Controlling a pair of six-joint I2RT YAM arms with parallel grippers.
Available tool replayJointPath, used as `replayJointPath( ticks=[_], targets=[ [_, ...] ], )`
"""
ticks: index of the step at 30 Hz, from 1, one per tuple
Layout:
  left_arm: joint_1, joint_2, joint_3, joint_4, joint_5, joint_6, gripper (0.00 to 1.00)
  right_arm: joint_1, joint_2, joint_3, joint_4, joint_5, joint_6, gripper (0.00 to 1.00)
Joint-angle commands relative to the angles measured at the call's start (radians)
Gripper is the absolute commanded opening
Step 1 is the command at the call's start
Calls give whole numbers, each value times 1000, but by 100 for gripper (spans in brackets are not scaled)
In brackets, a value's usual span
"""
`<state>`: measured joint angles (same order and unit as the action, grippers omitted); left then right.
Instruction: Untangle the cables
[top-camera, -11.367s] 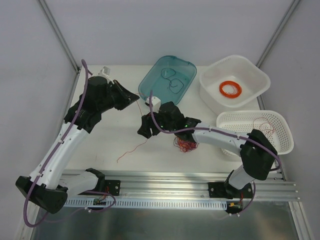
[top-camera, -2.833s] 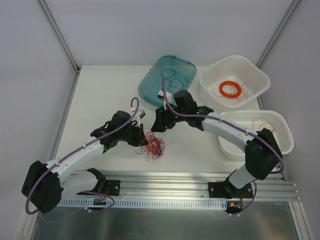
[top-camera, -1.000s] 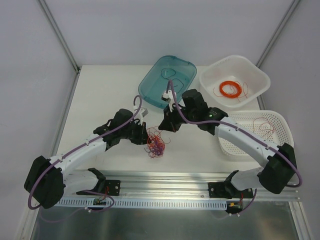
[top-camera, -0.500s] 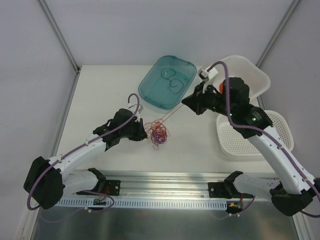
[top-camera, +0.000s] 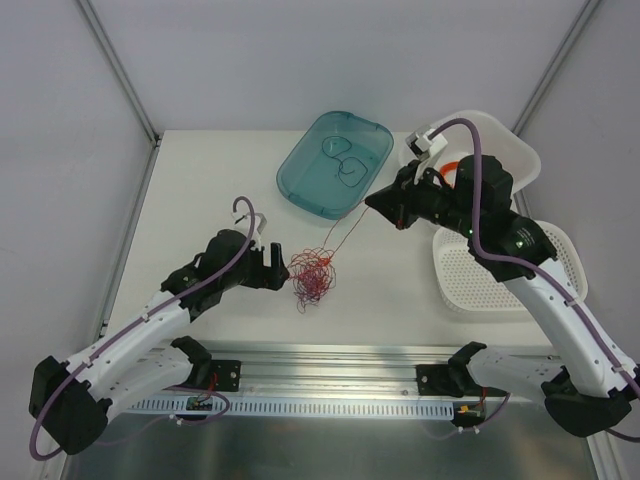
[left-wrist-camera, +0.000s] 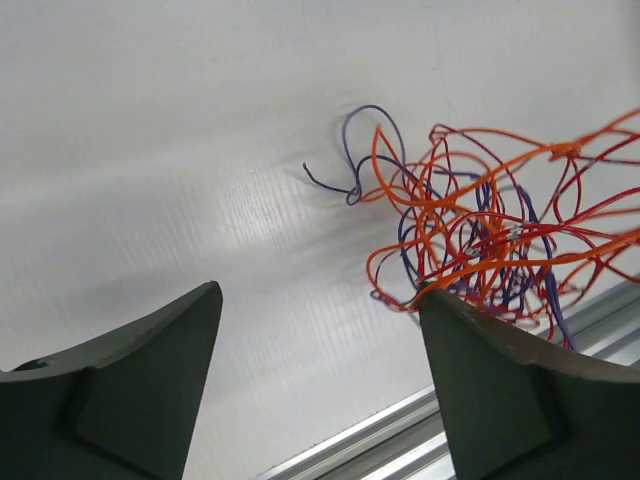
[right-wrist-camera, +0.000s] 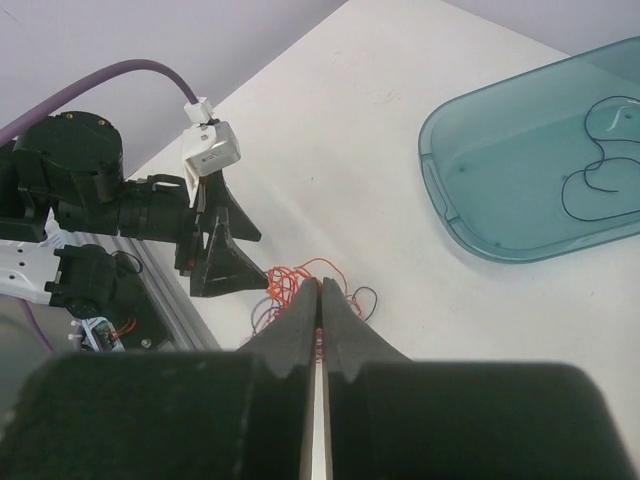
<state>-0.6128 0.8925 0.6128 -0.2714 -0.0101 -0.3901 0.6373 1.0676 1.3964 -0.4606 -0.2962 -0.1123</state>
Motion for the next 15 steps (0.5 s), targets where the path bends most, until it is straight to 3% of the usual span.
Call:
replayJointPath(
  ticks=[1, 8, 15],
  targets=[
    [12, -73, 1, -11, -4, 40, 86, -5, 17, 56, 69, -30, 42, 1],
    [5, -142, 34, 139, 191, 34, 89, 57, 60, 39, 112, -8, 72, 1],
    [-47, -38, 76, 357, 205, -30, 93, 122, 71, 38, 111, 118, 74, 1]
  ],
)
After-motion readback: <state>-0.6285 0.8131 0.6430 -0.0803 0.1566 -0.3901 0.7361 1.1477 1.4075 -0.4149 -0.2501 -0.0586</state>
